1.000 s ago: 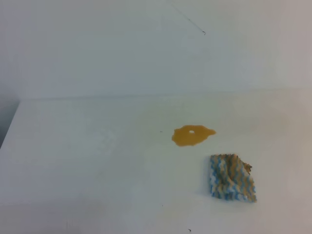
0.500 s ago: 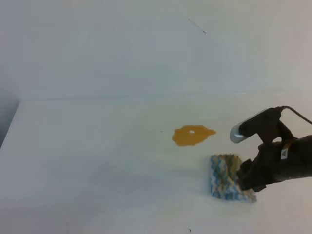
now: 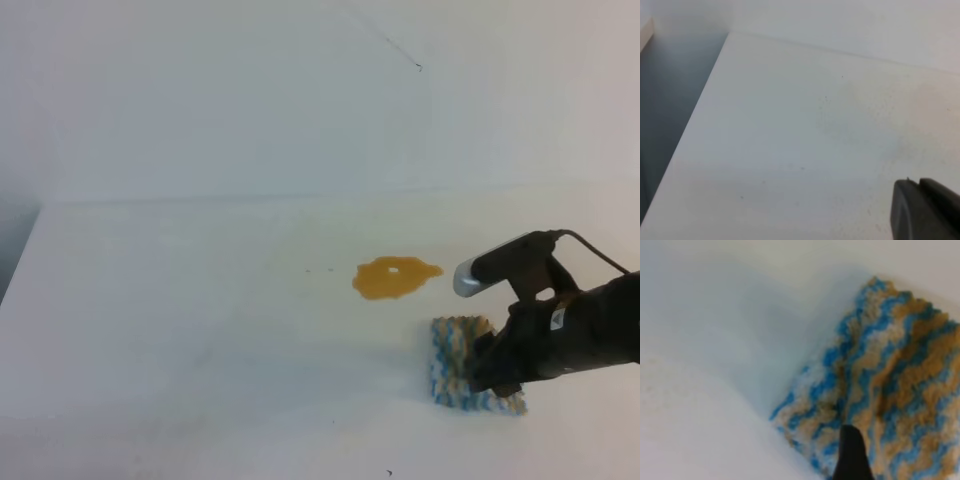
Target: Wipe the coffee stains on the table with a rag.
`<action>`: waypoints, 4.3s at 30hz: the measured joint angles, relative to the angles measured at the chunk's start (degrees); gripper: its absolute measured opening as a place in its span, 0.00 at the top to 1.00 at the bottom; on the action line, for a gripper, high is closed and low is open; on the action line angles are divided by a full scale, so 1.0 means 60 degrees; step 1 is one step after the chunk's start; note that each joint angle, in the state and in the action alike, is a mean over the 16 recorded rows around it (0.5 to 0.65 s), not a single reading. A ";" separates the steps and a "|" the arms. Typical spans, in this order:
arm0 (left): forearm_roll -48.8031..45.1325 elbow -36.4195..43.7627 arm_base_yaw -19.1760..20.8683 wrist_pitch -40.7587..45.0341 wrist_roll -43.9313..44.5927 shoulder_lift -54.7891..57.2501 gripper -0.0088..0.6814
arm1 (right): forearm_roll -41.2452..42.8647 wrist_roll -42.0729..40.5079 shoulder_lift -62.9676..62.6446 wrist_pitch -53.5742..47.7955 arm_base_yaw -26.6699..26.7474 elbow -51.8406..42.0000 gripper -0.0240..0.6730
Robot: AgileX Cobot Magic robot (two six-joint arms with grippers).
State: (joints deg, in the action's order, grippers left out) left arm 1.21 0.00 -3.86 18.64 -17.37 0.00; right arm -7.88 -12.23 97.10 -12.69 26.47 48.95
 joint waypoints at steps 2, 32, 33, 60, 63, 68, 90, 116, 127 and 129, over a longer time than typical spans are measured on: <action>0.0000 0.0000 0.0000 0.0000 -0.0002 0.0000 0.99 | -0.0067 -0.0031 0.0153 -0.0104 0.0049 0.0139 0.30; 0.0000 0.0026 -0.0001 -0.0009 -0.0003 -0.0016 0.99 | 0.0851 -0.0635 0.2386 -0.2465 -0.0428 0.5009 0.97; 0.0000 0.0026 -0.0001 -0.0009 -0.0003 -0.0016 0.99 | 0.0906 -0.0558 0.2578 -0.2654 -0.0510 0.5410 0.97; 0.0000 0.0000 0.0000 0.0000 -0.0008 0.0000 0.99 | -0.0829 0.0314 0.5487 -0.3306 0.0478 0.8518 0.97; 0.0000 0.0000 0.0000 0.0000 -0.0008 0.0000 0.99 | -0.0511 0.0383 0.5554 -0.3274 0.0679 0.8624 0.97; 0.0000 0.0000 0.0000 0.0000 -0.0004 0.0000 0.99 | 0.0368 0.0744 0.5659 -0.3548 0.0516 0.8800 0.97; -0.0001 0.0052 -0.0001 -0.0019 0.0011 -0.0032 0.99 | -0.0867 0.0465 0.6115 -0.4336 0.0673 0.9252 0.97; -0.0002 0.0104 -0.0002 -0.0037 -0.0007 -0.0065 0.99 | 0.3948 0.3658 0.3223 -0.7001 0.0137 0.9507 0.97; -0.0001 0.0052 -0.0001 -0.0019 0.0005 -0.0032 0.99 | 0.3111 0.3787 0.0435 -0.5369 0.0168 0.6275 0.97; 0.0000 0.0026 -0.0001 -0.0009 0.0007 -0.0016 0.99 | 0.3003 0.3913 0.0333 -0.4809 0.0248 0.5451 0.97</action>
State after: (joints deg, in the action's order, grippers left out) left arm 1.21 0.16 -3.86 18.59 -17.33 -0.10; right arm 10.14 11.25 99.10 -41.54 27.96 81.66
